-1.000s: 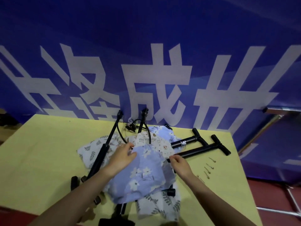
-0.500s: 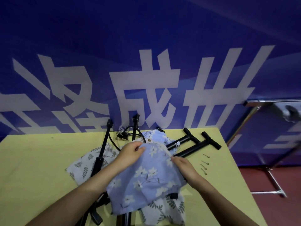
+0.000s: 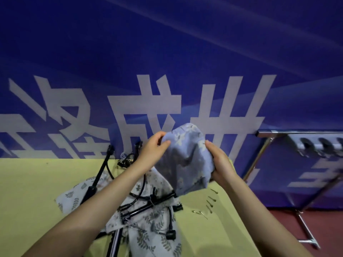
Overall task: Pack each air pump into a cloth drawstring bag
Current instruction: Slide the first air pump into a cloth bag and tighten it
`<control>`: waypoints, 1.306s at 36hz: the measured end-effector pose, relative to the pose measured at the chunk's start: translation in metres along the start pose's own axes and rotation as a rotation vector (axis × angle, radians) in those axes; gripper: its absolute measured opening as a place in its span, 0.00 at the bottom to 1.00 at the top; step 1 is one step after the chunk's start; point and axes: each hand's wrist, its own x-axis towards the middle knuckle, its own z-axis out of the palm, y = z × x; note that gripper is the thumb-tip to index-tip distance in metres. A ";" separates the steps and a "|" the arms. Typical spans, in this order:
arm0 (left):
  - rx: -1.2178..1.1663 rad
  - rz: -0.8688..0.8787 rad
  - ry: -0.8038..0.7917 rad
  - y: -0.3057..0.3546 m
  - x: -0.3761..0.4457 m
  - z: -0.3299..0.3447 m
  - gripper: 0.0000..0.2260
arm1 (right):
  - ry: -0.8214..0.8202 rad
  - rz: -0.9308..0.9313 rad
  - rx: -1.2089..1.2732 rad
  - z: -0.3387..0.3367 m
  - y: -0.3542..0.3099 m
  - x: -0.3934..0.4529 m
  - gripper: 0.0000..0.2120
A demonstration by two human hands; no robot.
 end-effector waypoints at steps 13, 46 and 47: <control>-0.045 -0.161 0.154 -0.010 -0.043 0.046 0.05 | -0.221 0.065 0.021 -0.045 -0.007 -0.005 0.15; -0.367 -0.231 0.195 0.006 -0.126 0.107 0.09 | -0.404 0.339 0.405 -0.021 0.071 -0.054 0.11; -0.378 -0.232 0.193 0.006 -0.126 0.107 0.09 | -0.405 0.350 0.427 -0.020 0.071 -0.053 0.14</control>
